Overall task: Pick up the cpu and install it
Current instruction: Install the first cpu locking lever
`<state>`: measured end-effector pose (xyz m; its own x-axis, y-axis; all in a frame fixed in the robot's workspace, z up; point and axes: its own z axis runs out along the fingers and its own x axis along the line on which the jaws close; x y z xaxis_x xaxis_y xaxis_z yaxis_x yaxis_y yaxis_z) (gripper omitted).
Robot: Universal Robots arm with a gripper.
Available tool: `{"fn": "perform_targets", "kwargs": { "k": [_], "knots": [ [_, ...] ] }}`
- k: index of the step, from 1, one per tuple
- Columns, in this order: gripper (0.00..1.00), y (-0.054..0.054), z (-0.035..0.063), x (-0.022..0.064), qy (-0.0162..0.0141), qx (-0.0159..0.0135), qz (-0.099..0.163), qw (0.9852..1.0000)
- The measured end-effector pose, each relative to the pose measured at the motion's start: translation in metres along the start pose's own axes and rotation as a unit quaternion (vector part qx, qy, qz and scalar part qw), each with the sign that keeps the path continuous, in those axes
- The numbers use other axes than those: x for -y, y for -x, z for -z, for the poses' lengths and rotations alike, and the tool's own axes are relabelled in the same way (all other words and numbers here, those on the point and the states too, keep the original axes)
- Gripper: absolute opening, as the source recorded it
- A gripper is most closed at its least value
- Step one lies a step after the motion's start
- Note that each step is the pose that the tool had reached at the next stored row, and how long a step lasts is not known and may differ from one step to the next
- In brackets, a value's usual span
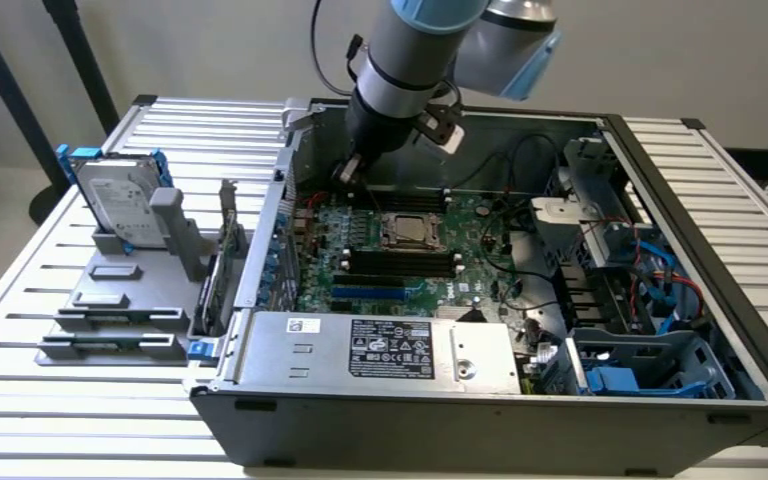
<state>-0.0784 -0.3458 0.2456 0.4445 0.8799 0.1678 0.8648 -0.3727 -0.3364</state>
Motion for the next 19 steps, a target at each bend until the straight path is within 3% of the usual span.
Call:
{"fn": "perform_targets", "kwargs": {
  "k": [4,11,15,19],
  "knots": [
    [0.11,0.0017,-0.0009,0.0032,0.0015,-0.0075,-0.014,0.9999],
    [0.11,0.003,-0.0015,0.0057,0.0029,-0.025,-0.039,0.9989],
    [0.11,0.0029,-0.0016,0.0058,0.0066,-0.0351,-0.054,0.9979],
    [0.11,0.0027,-0.0016,0.0059,0.0129,-0.0439,-0.063,0.9969]
  ]
}}
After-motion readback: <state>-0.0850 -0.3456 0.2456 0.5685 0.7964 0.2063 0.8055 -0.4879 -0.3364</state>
